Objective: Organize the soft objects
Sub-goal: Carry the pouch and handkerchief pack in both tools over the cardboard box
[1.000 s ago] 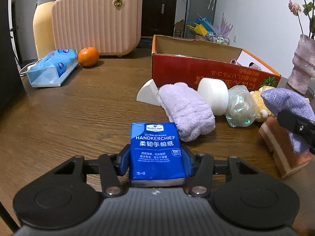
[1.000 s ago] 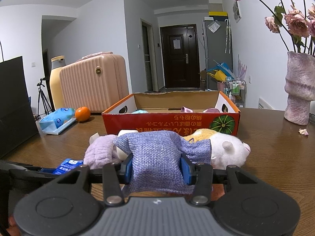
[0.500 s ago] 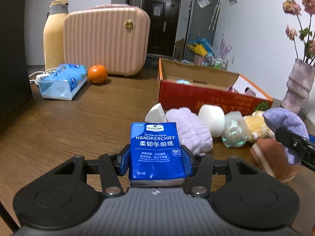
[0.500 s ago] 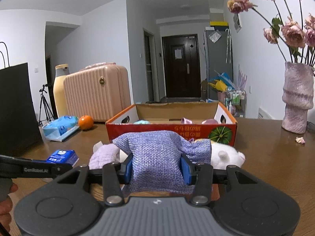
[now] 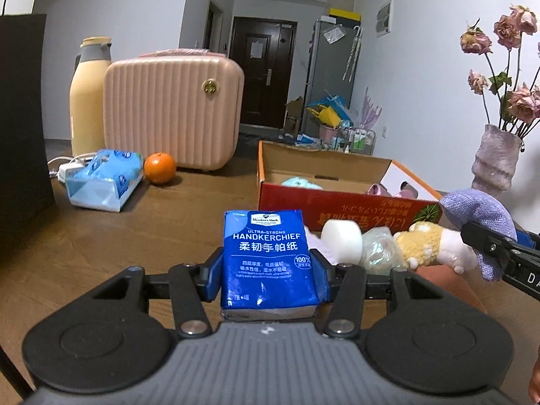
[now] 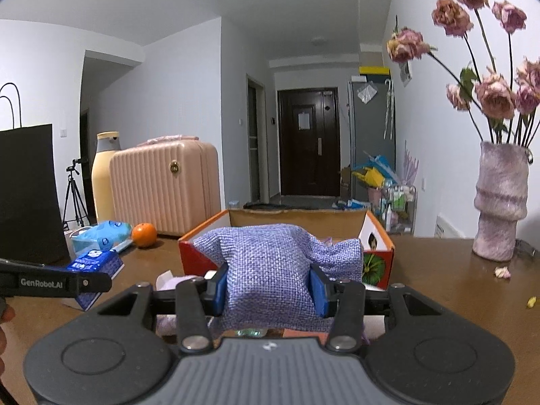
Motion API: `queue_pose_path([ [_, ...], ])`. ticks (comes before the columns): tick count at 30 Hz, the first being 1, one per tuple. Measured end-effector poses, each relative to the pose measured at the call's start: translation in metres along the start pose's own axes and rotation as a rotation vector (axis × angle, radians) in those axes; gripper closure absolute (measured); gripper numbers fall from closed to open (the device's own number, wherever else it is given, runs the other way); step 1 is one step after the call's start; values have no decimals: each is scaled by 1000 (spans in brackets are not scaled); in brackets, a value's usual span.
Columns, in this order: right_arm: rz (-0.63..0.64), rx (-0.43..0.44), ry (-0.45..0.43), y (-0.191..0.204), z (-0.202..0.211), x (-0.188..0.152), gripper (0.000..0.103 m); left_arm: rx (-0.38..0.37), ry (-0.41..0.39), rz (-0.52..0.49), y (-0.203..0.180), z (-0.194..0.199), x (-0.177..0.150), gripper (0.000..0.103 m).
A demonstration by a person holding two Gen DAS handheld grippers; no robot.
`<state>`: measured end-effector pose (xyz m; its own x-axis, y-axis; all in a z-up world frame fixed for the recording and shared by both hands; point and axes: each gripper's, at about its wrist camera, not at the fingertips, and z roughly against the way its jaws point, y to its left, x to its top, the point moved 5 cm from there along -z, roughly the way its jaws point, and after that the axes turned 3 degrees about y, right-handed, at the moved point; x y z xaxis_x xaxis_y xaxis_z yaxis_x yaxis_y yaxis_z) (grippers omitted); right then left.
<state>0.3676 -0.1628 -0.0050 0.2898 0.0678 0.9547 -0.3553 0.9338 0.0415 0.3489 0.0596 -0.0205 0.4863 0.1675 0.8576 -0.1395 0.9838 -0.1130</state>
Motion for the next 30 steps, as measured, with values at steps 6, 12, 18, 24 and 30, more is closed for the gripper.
queue_pose_path([
  [6,14,-11,-22,-4,-3,7,57,-10,-24,-8,-6,-1,11,51],
  [12,24,-24,-33,-8,-12,11,57,-15,-35,-10,-10,-8,21,51],
  [18,15,-38,-47,-15,-20,16,57,-24,-48,-15,-19,-18,31,51],
  [24,5,-49,-58,-23,-29,22,57,-38,-57,-21,-30,-31,41,51],
  [30,4,-54,-67,-27,-41,29,57,-65,-70,-26,-44,-42,51,51],
])
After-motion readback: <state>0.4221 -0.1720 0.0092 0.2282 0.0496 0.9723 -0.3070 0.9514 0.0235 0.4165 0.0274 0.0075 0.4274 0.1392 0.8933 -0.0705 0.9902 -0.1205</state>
